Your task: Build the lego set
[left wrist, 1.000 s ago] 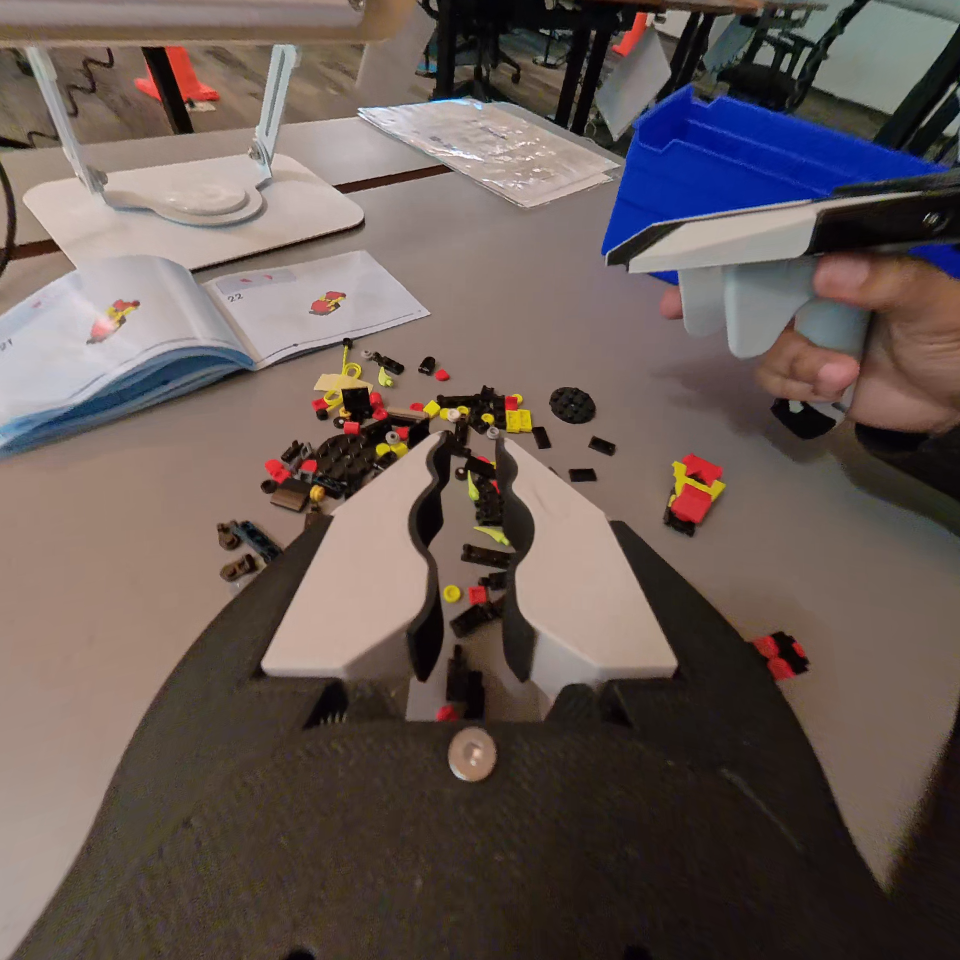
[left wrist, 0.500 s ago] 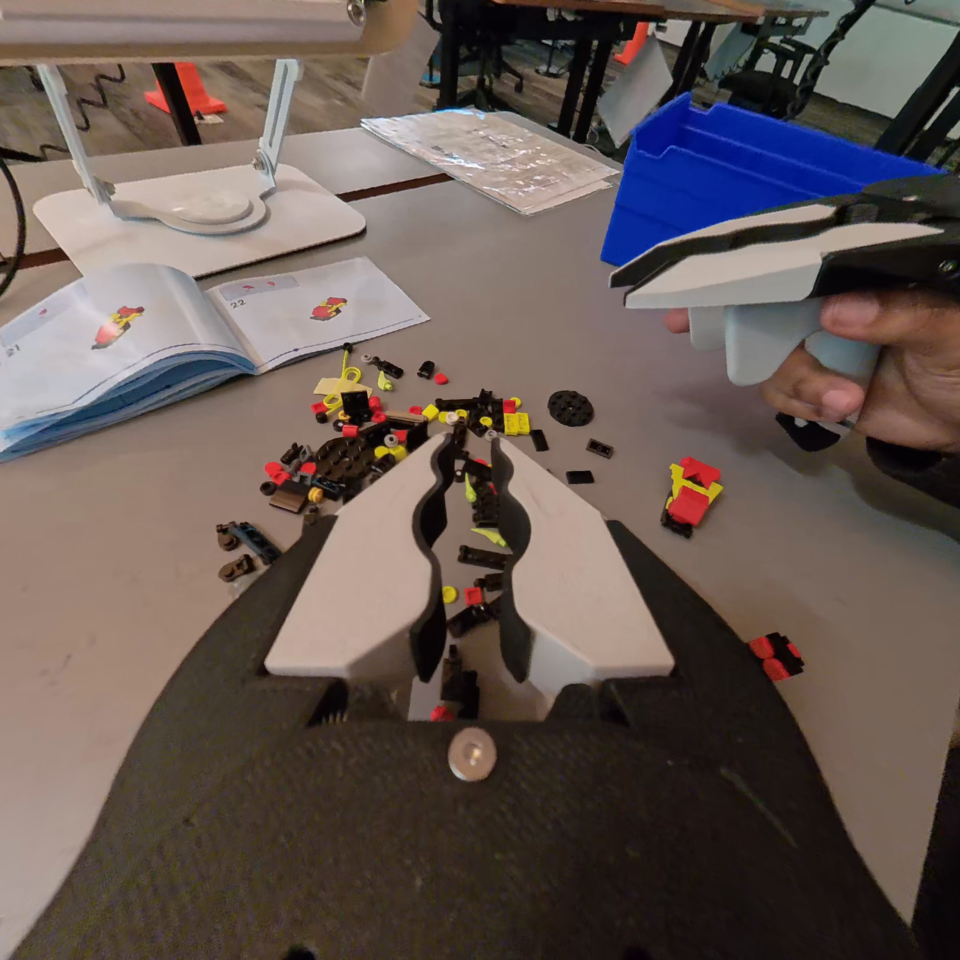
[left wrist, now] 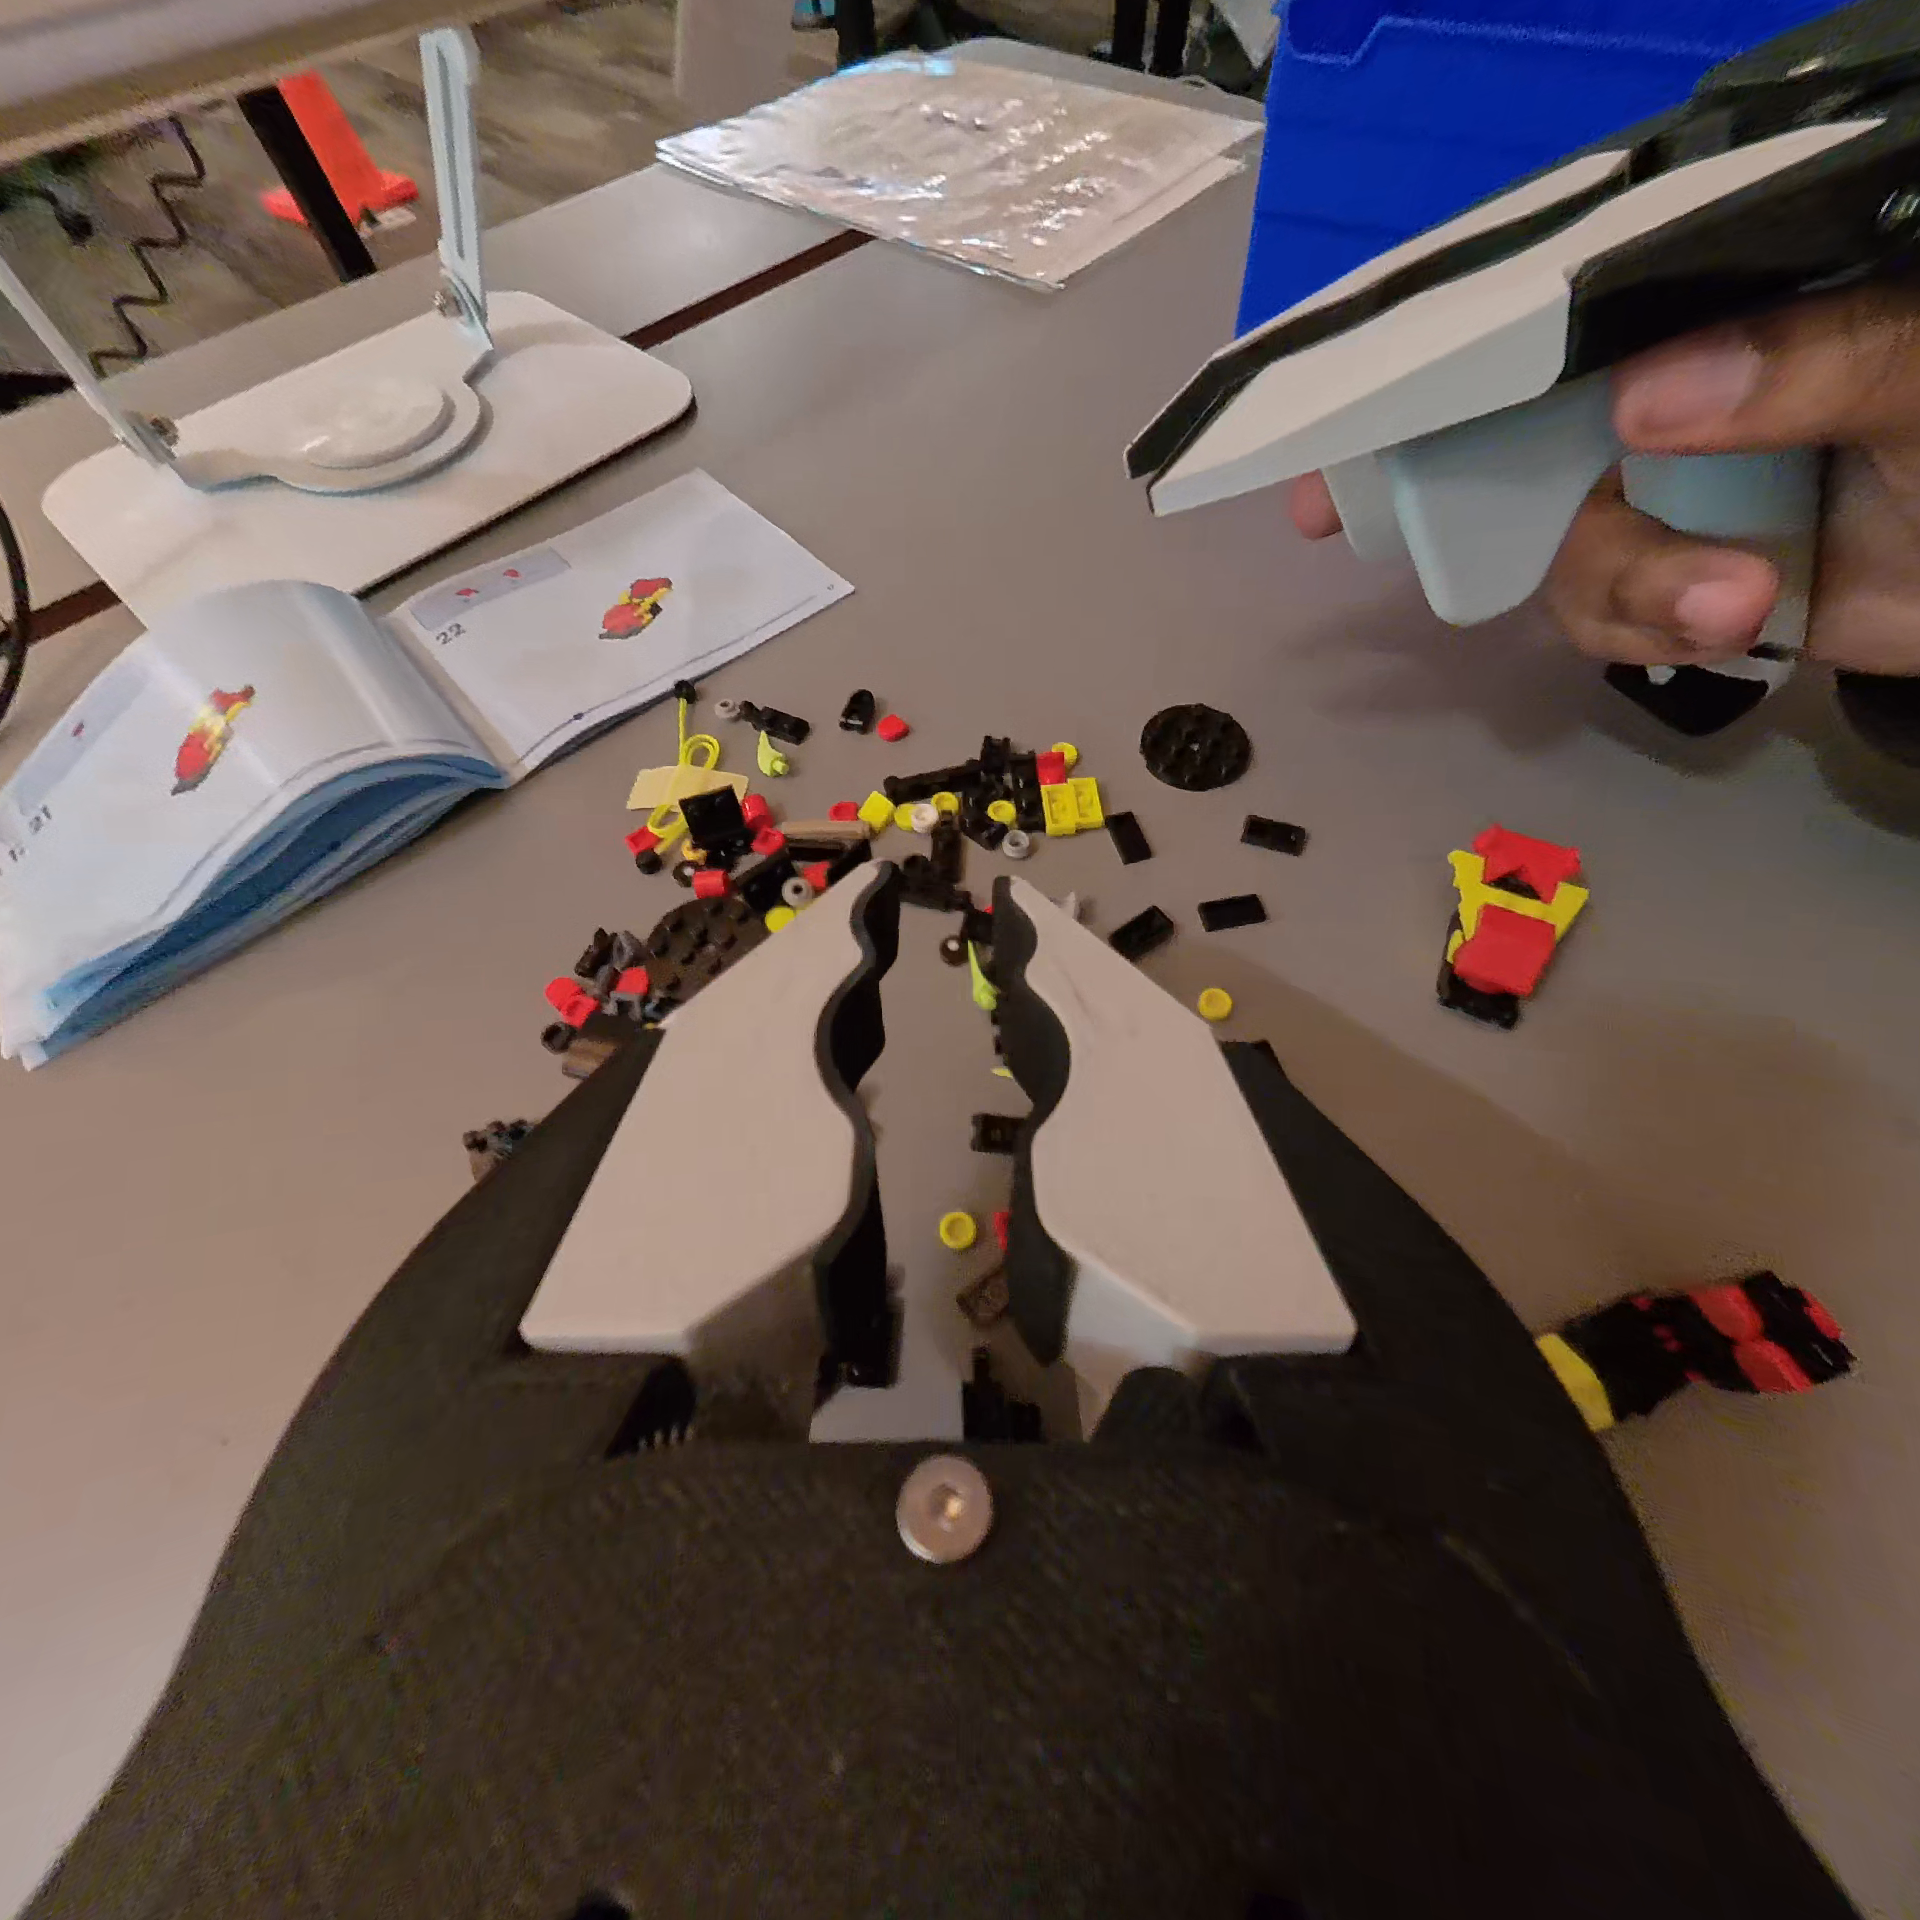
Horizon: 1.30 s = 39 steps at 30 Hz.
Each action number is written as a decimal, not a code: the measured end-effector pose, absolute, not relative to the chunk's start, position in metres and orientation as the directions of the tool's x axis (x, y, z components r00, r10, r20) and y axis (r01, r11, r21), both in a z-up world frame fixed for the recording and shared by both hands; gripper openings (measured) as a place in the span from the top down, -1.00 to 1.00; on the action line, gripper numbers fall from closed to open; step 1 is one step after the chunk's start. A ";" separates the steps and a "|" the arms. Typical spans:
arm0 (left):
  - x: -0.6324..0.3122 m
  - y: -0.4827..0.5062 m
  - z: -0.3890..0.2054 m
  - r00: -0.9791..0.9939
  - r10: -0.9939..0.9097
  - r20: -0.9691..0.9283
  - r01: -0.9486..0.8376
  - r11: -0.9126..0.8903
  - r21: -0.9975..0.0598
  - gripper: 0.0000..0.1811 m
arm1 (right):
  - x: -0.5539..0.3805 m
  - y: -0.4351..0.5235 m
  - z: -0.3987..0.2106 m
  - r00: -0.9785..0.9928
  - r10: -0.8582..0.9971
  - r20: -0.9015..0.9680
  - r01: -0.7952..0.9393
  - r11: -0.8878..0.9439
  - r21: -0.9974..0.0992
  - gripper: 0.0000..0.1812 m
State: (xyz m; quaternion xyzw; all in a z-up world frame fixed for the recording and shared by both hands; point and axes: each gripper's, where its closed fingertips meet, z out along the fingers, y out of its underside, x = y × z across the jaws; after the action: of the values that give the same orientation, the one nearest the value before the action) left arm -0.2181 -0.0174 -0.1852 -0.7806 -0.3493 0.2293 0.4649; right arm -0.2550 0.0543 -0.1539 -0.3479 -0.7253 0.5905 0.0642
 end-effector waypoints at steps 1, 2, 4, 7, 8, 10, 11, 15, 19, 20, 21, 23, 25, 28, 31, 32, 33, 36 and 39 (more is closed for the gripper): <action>-0.221 -0.018 -0.183 0.649 0.760 -0.033 0.327 -0.317 -0.890 0.83 | -0.257 0.053 -0.151 -0.747 0.572 -0.338 0.438 0.040 -0.898 0.75; -0.223 -0.019 -0.183 0.648 0.761 -0.023 0.330 -0.308 -0.892 0.83 | -0.258 0.051 -0.151 -0.745 0.567 -0.351 0.446 0.032 -0.895 0.75; -0.225 -0.021 -0.184 0.645 0.764 0.015 0.356 -0.283 -0.891 0.83 | -0.257 0.047 -0.153 -0.748 0.563 -0.351 0.453 0.048 -0.890 0.74; -0.223 -0.022 -0.181 0.640 0.763 0.095 0.392 -0.217 -0.894 0.82 | -0.251 0.044 -0.153 -0.763 0.573 -0.299 0.419 0.087 -0.904 0.75; -0.221 -0.022 -0.179 0.639 0.761 0.112 0.397 -0.202 -0.895 0.82 | -0.249 0.044 -0.152 -0.767 0.577 -0.280 0.405 0.098 -0.909 0.76; -0.219 -0.023 -0.177 0.637 0.761 0.125 0.400 -0.187 -0.897 0.82 | -0.246 0.044 -0.150 -0.774 0.584 -0.245 0.377 0.113 -0.919 0.78; -0.219 -0.023 -0.177 0.636 0.761 0.125 0.400 -0.187 -0.897 0.82 | -0.245 0.045 -0.149 -0.776 0.588 -0.227 0.362 0.121 -0.924 0.78; -0.216 -0.019 -0.179 0.642 0.760 0.102 0.392 -0.211 -0.896 0.81 | -0.248 0.051 -0.145 -0.768 0.600 -0.222 0.350 0.104 -0.931 0.80; -0.218 -0.019 -0.181 0.640 0.764 0.076 0.384 -0.232 -0.894 0.81 | -0.253 0.057 -0.141 -0.750 0.596 -0.287 0.384 0.039 -0.922 0.78; -0.218 -0.020 -0.181 0.639 0.765 0.079 0.386 -0.230 -0.894 0.81 | -0.254 0.058 -0.141 -0.747 0.599 -0.288 0.385 0.036 -0.922 0.78; -0.219 -0.020 -0.181 0.637 0.766 0.085 0.389 -0.225 -0.893 0.81 | -0.255 0.060 -0.141 -0.746 0.604 -0.280 0.380 0.042 -0.924 0.78; -0.219 -0.020 -0.181 0.635 0.766 0.102 0.398 -0.211 -0.893 0.81 | -0.258 0.065 -0.141 -0.745 0.622 -0.238 0.356 0.069 -0.932 0.78; -0.218 -0.020 -0.181 0.635 0.764 0.117 0.405 -0.200 -0.892 0.81 | -0.261 0.070 -0.141 -0.745 0.640 -0.191 0.327 0.100 -0.940 0.78; -0.218 -0.020 -0.182 0.638 0.761 0.118 0.408 -0.204 -0.890 0.81 | -0.262 0.074 -0.141 -0.759 0.631 -0.161 0.308 0.131 -0.942 0.76; -0.217 -0.018 -0.183 0.645 0.756 0.111 0.407 -0.217 -0.887 0.80 | -0.253 0.073 -0.153 -0.821 0.547 -0.163 0.325 0.214 -0.921 0.71; -0.217 -0.018 -0.184 0.647 0.755 0.109 0.407 -0.221 -0.886 0.80 | -0.245 0.075 -0.162 -0.853 0.499 -0.152 0.326 0.282 -0.902 0.69; -0.216 -0.017 -0.184 0.649 0.753 0.107 0.407 -0.224 -0.886 0.80 | -0.235 0.080 -0.174 -0.883 0.446 -0.146 0.328 0.364 -0.871 0.70; -0.216 -0.017 -0.184 0.651 0.751 0.107 0.407 -0.226 -0.885 0.80 | -0.203 0.101 -0.204 -0.920 0.325 -0.217 0.367 0.526 -0.767 0.66; -0.215 -0.016 -0.185 0.657 0.743 0.128 0.418 -0.218 -0.882 0.79 | -0.184 0.105 -0.207 -0.930 0.253 -0.265 0.363 0.541 -0.759 0.63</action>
State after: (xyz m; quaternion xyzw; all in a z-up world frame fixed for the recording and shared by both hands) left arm -0.2146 -0.0158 -0.1848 -0.7630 -0.3805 0.1638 0.4962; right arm -0.1845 0.1054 -0.2073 -0.1761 -0.8756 0.4455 -0.0616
